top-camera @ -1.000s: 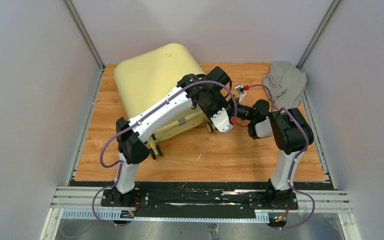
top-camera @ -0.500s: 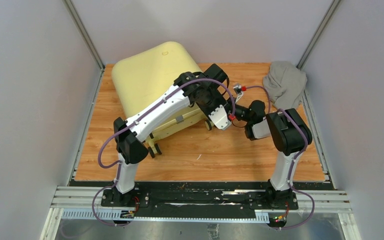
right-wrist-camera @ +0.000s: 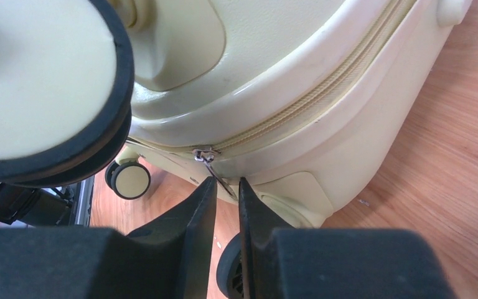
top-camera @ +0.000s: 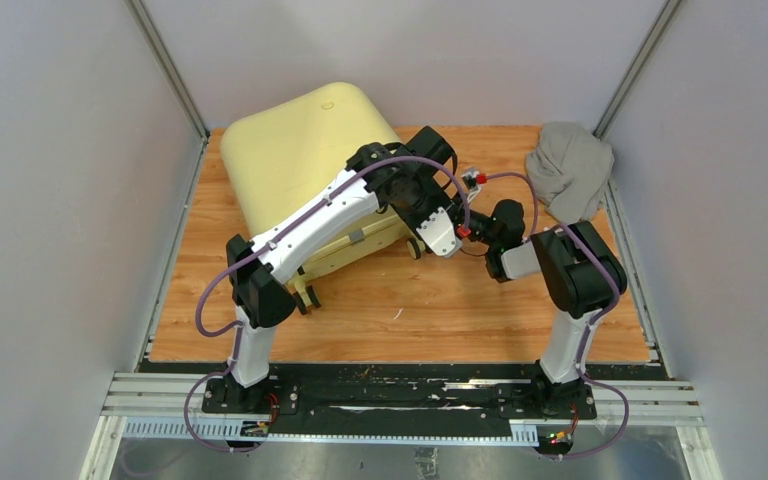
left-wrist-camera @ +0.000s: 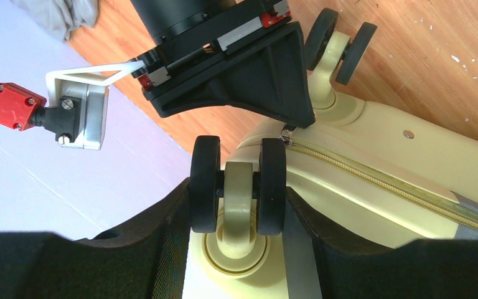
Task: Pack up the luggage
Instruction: Zip the luggage at the center of the board.
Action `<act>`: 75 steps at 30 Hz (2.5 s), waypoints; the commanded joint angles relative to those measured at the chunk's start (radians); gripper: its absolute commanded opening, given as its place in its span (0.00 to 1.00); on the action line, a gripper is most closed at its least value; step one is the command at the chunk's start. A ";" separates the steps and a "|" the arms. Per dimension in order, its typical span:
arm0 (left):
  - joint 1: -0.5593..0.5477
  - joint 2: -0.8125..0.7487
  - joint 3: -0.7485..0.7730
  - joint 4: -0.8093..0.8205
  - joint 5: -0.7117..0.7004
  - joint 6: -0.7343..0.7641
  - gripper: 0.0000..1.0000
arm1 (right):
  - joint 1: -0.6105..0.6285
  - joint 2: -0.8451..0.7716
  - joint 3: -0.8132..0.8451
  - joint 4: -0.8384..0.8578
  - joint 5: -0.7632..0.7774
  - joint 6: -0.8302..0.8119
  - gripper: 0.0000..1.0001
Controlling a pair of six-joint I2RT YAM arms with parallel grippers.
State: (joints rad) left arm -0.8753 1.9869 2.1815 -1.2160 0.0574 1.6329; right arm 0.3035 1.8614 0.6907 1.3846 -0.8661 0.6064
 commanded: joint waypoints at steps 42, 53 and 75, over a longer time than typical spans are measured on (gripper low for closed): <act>0.033 -0.164 -0.082 0.717 -0.101 -0.422 0.00 | 0.321 -0.364 -0.164 -0.249 0.506 -0.546 0.00; 0.059 -0.224 -0.162 0.862 -0.005 -0.589 0.00 | 0.339 -0.274 -0.166 -0.007 0.418 -0.361 0.00; 0.058 -0.314 -0.211 0.761 0.080 -0.498 0.00 | -0.006 -0.197 -0.178 0.170 0.237 -0.184 0.56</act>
State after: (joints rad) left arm -0.8074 1.8057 1.9053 -0.6868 0.0906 1.1675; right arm 0.2890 1.6447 0.4435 1.4963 -0.5739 0.4118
